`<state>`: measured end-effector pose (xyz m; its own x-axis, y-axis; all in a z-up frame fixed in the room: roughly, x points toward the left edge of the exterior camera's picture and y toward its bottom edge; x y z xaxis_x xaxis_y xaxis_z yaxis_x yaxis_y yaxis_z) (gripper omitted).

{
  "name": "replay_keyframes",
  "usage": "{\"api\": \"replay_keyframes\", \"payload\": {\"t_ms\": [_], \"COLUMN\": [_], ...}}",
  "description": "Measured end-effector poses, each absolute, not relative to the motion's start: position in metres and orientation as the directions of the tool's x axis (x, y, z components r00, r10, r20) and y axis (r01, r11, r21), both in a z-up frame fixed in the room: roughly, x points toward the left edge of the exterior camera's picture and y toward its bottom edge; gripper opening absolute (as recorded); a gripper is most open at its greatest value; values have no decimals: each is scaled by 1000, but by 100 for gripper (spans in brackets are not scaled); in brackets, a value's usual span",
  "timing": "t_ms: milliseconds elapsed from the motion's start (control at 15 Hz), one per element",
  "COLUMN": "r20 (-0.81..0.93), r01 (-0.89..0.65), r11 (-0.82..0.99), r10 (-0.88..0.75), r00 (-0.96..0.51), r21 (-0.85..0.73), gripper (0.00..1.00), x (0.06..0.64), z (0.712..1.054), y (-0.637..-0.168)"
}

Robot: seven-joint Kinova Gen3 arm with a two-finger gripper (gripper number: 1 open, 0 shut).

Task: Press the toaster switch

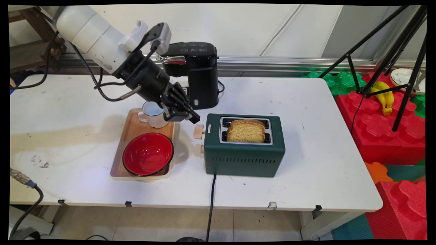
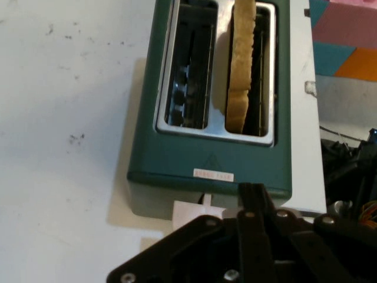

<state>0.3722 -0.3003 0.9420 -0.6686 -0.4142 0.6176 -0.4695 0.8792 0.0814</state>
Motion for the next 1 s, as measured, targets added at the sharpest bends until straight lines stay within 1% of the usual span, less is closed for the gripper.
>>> {"api": "replay_keyframes", "payload": {"t_ms": [1000], "r20": [565], "r01": [-498], "r11": [864], "r10": [-449], "r00": [-692], "r21": [77], "gripper": [0], "x": [364], "z": [904], "y": [-313]}}
